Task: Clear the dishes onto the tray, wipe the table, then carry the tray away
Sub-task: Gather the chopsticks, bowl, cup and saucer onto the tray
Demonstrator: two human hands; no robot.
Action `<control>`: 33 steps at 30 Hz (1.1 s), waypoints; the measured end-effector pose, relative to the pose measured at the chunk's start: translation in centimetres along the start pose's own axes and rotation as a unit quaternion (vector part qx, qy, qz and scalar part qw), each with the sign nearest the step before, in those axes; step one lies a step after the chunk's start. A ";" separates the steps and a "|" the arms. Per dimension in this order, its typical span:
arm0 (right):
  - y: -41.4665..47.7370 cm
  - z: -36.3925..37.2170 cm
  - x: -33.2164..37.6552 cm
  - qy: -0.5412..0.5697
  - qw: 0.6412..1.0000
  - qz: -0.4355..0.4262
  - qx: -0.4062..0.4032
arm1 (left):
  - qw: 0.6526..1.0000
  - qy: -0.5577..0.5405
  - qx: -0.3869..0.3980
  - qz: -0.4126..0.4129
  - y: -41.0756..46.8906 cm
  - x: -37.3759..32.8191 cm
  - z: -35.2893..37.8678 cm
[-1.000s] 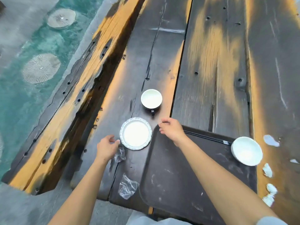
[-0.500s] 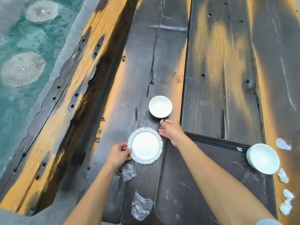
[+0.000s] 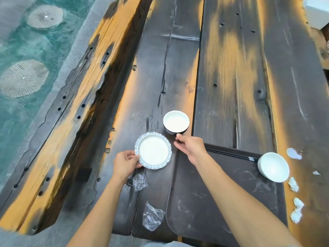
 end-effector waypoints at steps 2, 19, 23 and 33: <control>-1.6 -1.5 0.1 0.022 1.000 -0.006 0.004 | 1.000 -0.006 0.000 0.011 -1.1 -0.6 0.0; -9.1 -14.0 -2.7 0.055 0.993 -0.075 -0.066 | 0.992 -0.125 0.010 -0.018 -9.4 3.0 12.3; -8.9 -15.0 -4.2 0.059 0.993 -0.076 -0.076 | 0.994 -0.102 -0.023 -0.011 -9.1 4.1 14.2; -7.5 -14.6 -6.7 0.048 0.997 -0.049 -0.035 | 0.992 -0.113 -0.043 -0.026 -8.2 5.8 16.0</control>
Point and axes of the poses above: each hand's wrist, its own y-axis towards the middle knuckle, its own z-axis out of the palm, x = y × z, the point moved 1 cm from there along y, towards the middle knuckle, and after that the axes turned 3 degrees about -z, right-handed, at the moved point
